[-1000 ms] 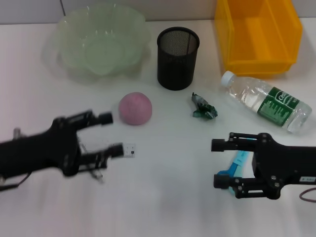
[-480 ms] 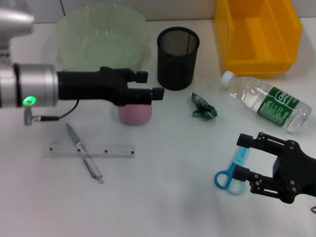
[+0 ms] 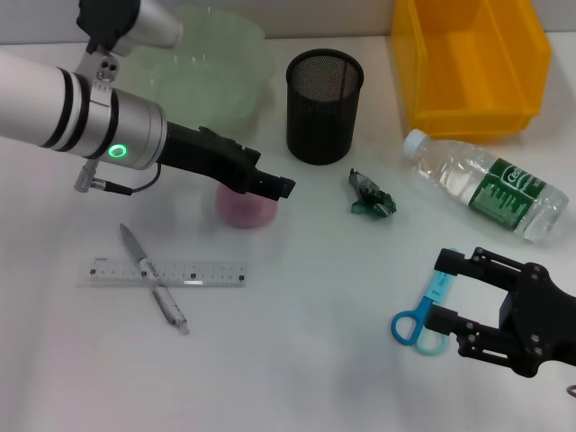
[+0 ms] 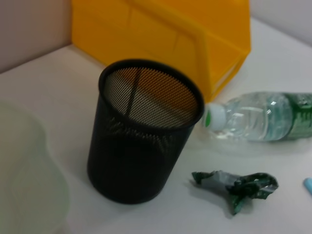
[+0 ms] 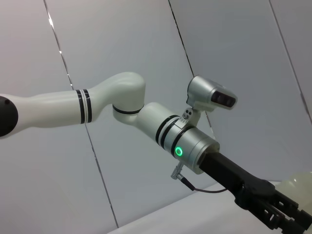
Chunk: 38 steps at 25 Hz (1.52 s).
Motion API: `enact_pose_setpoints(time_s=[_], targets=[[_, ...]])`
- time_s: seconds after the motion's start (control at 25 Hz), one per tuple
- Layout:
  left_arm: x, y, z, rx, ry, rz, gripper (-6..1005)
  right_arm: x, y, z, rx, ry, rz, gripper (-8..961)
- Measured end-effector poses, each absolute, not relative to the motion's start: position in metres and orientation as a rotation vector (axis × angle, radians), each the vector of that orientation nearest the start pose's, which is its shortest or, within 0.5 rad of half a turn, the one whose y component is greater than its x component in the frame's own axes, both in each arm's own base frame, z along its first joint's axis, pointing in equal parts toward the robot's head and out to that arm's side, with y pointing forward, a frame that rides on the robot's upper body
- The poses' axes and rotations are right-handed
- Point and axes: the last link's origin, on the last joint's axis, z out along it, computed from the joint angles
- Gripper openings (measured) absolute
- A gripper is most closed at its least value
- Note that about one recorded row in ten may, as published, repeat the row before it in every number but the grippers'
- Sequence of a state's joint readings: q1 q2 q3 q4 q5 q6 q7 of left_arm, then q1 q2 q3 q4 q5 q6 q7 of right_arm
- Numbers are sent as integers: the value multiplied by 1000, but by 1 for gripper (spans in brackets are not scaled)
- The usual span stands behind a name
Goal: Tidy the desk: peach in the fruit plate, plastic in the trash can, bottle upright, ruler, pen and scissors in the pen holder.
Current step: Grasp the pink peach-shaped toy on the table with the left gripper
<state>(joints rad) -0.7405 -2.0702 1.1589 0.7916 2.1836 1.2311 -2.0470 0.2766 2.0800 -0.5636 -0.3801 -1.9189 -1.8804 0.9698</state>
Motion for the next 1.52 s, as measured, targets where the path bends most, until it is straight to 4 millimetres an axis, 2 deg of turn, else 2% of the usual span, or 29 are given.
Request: enact_pose_setpoints(time_s=[0.6, 1.28, 1.48, 1.52], targets=[[-206, 398, -41, -2699, -844, -36, 792, 299, 216, -15, -2592, 572, 1186, 742], [-210, 397, -51, -2700, -775, 84, 791, 296, 223, -15, -2589, 562, 1179, 741], [-209, 399, -50, -2688, -751, 87, 736, 296, 223, -15, -2589, 562, 1179, 741], [-209, 399, -51, -2687, -742, 91, 697, 296, 223, -15, -2589, 562, 1179, 742]])
